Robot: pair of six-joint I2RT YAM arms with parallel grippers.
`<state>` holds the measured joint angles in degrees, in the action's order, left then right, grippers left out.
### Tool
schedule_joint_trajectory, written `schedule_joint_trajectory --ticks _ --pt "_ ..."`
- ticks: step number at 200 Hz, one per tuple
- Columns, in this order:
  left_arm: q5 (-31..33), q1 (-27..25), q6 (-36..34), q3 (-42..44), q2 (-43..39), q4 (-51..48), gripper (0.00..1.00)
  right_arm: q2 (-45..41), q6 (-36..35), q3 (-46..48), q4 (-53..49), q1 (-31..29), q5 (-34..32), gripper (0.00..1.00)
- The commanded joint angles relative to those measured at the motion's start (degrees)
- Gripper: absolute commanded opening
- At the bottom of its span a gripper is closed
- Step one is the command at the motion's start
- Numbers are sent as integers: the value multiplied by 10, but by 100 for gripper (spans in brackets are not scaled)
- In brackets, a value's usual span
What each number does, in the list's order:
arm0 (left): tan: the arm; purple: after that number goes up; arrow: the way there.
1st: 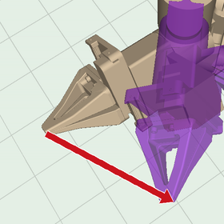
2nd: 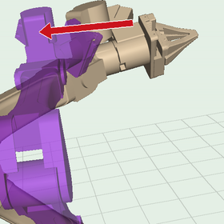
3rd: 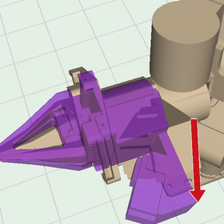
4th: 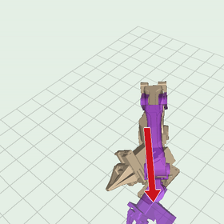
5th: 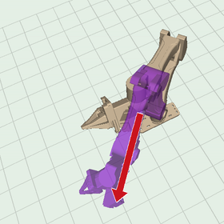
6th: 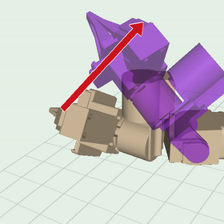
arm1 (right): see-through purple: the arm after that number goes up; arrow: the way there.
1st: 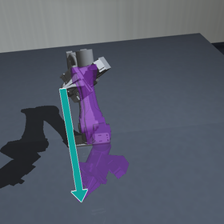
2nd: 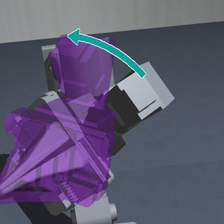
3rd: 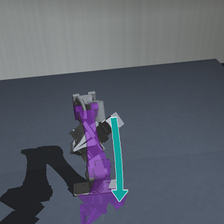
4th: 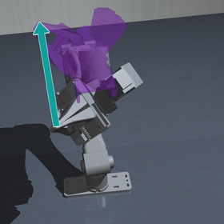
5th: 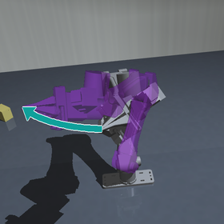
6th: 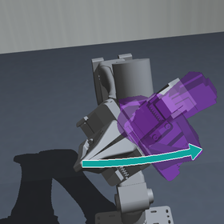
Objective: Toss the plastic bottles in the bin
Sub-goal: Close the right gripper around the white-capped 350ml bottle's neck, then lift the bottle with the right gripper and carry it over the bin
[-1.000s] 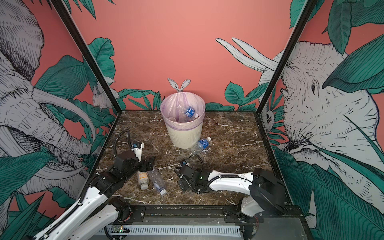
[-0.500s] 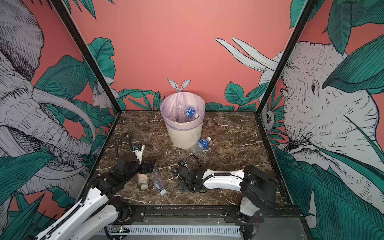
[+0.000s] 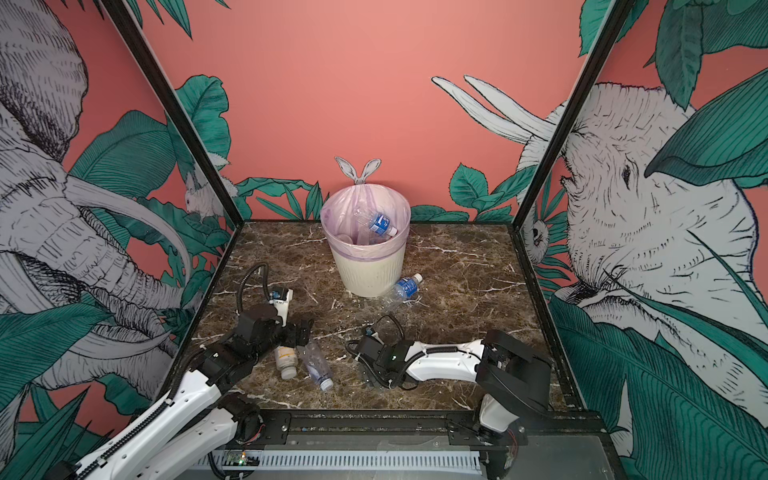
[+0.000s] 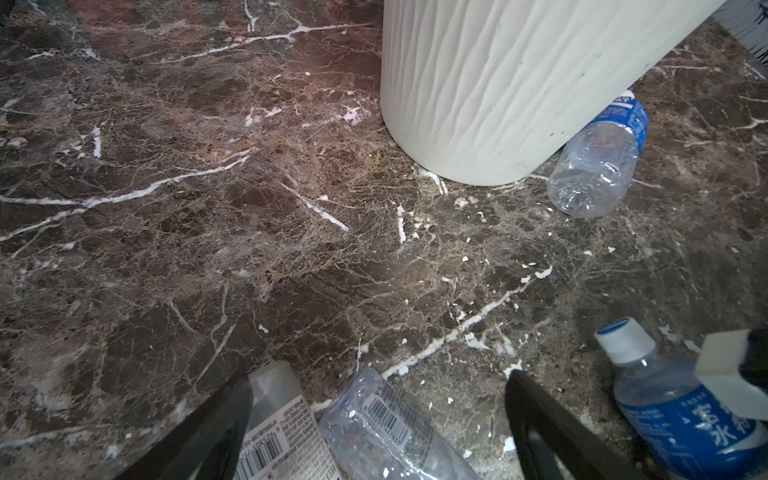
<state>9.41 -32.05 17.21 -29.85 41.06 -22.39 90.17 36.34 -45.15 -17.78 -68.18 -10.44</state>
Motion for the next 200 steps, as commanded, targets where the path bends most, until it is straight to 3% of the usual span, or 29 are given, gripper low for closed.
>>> schedule_joint_trajectory --ticks 1,71,200 --pt "-4 2 7 0 2 9 96 0 8 7 -3 -6 -4 77" --pt "-3 2 8 2 0 6 96 -62 1 37 28 -18 -36 71" --pt "-6 2 12 -4 2 4 96 -250 -11 110 54 -63 -178 58"
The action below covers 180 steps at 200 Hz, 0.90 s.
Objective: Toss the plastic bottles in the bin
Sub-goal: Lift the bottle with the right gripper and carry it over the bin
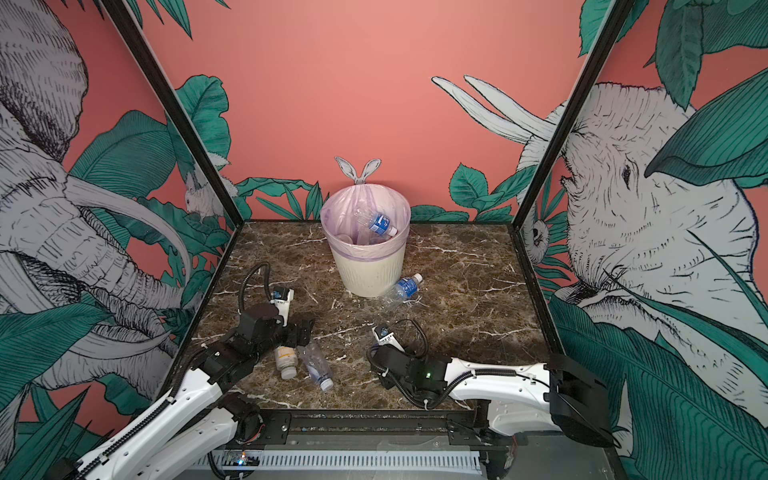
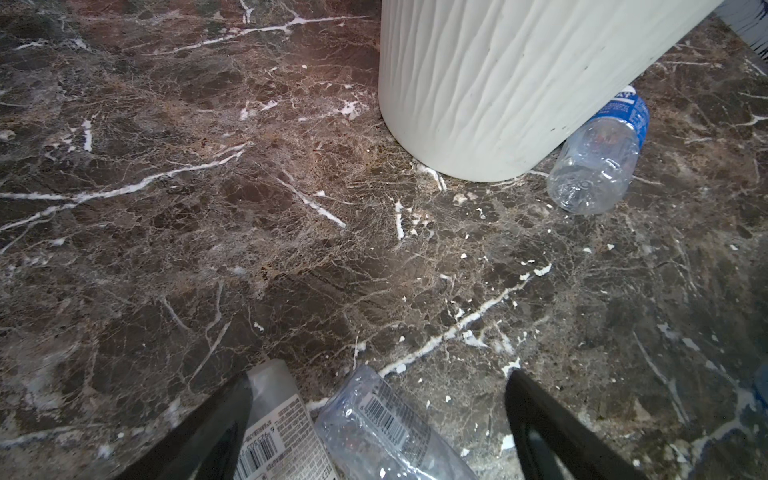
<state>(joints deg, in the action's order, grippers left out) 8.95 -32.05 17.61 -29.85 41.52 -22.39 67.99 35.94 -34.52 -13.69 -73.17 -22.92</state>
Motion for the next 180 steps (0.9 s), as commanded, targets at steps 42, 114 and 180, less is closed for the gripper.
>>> schedule_joint_trajectory --ticks 42,114,180 --pt "-3 2 7 -9 2 7 96 -99 -46 -25 -15 -22 -103 58" --pt "-9 3 6 -8 5 17 96 -78 -271 -316 -72 -23 -203 62" --pt "-28 3 27 13 -14 30 96 283 -319 -863 -186 243 23 67"
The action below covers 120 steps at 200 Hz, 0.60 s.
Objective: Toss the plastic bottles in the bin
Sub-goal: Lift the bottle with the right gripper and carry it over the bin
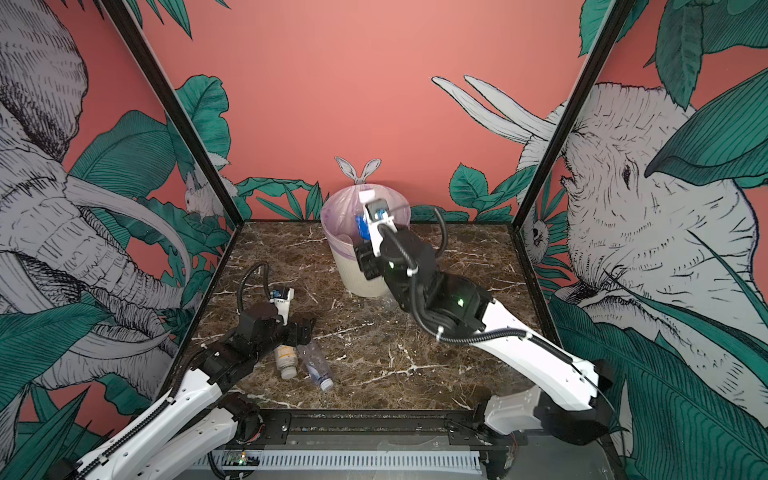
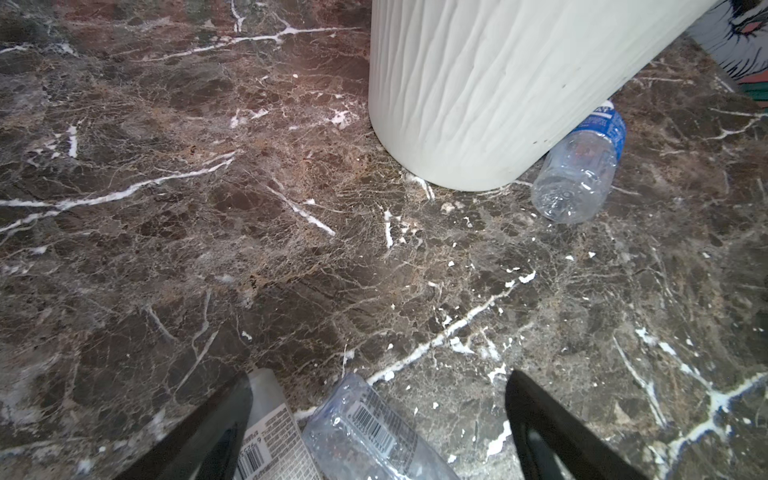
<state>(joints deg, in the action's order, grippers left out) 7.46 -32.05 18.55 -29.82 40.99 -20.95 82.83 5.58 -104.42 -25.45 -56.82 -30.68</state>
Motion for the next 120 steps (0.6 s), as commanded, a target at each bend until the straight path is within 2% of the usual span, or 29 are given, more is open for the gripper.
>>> schedule_joint_trajectory --ticks 1,8,21,35,48,60,88,120 --pt "-14 2 18 13 -9 16 96 144 -14 -176 -72 82 104 68" --pt "-18 3 20 14 -10 16 96 198 -2 -261 -114 105 116 79" --pt "-22 3 24 14 -11 14 96 309 19 -423 -198 133 93 98" --pt "-24 2 26 7 -17 -1 96 383 28 -558 -262 152 83 99" --pt "-19 3 25 2 -25 -13 97 404 27 -614 -276 158 78 99" --pt "-14 2 24 -2 -33 -22 97 377 28 -576 -251 158 79 99" --pt "-7 2 21 -6 -43 -42 96 243 32 -331 -120 157 115 99" --pt "1 2 20 -11 -46 -59 97 170 38 -216 -110 158 105 99"
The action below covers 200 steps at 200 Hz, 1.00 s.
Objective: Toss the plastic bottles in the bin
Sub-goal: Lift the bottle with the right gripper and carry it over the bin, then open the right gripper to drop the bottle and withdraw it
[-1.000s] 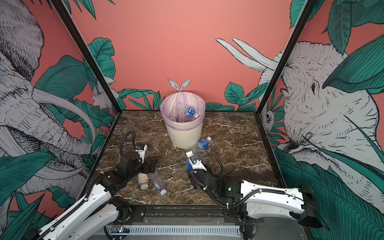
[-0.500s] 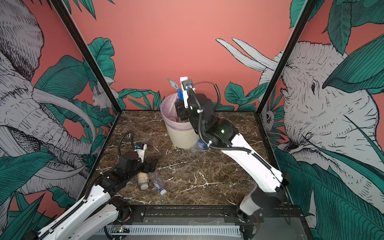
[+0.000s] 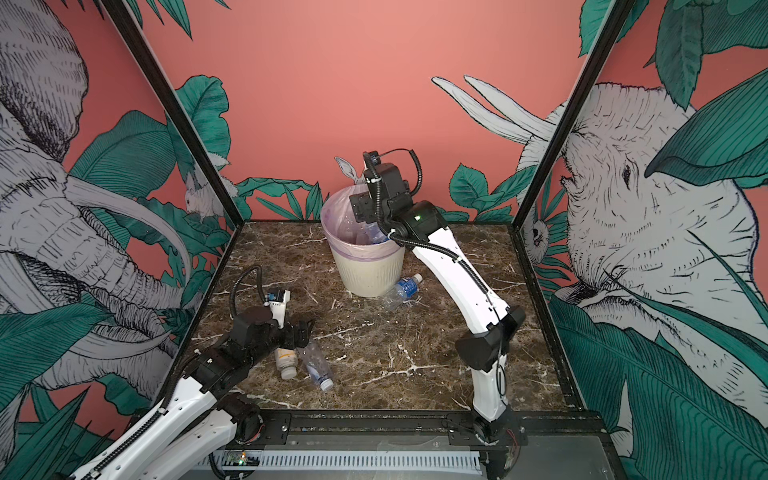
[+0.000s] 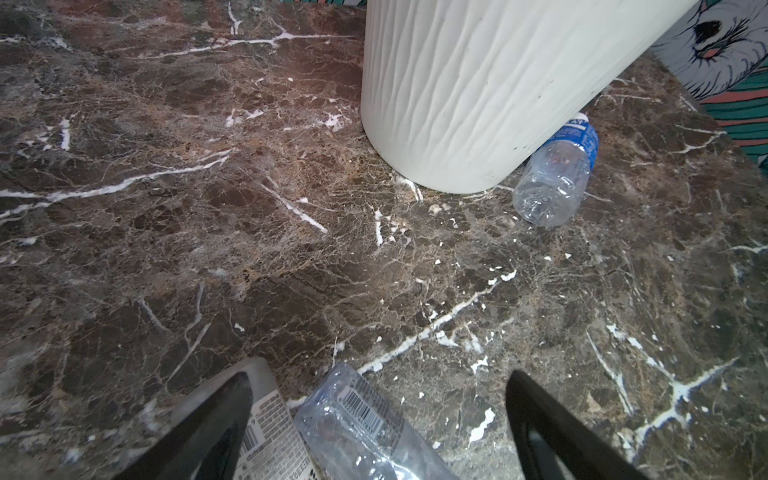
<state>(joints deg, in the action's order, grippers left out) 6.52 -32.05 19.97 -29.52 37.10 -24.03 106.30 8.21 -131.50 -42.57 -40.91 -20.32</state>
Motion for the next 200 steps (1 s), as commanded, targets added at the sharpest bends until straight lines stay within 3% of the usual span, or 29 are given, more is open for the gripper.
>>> schedule_joint_trajectory --ticks 1,91,161,200 --pt "10 2 6 -14 -8 -28 97 -68 12 59 63 -2 1 99" --pt "56 -10 39 -39 0 -95 96 -309 52 453 172 -2 1 99" --pt "146 -67 111 -56 24 -158 96 -427 75 679 170 -2 20 99" --pt "185 -74 158 -60 49 -191 95 -458 101 763 167 -2 48 99"
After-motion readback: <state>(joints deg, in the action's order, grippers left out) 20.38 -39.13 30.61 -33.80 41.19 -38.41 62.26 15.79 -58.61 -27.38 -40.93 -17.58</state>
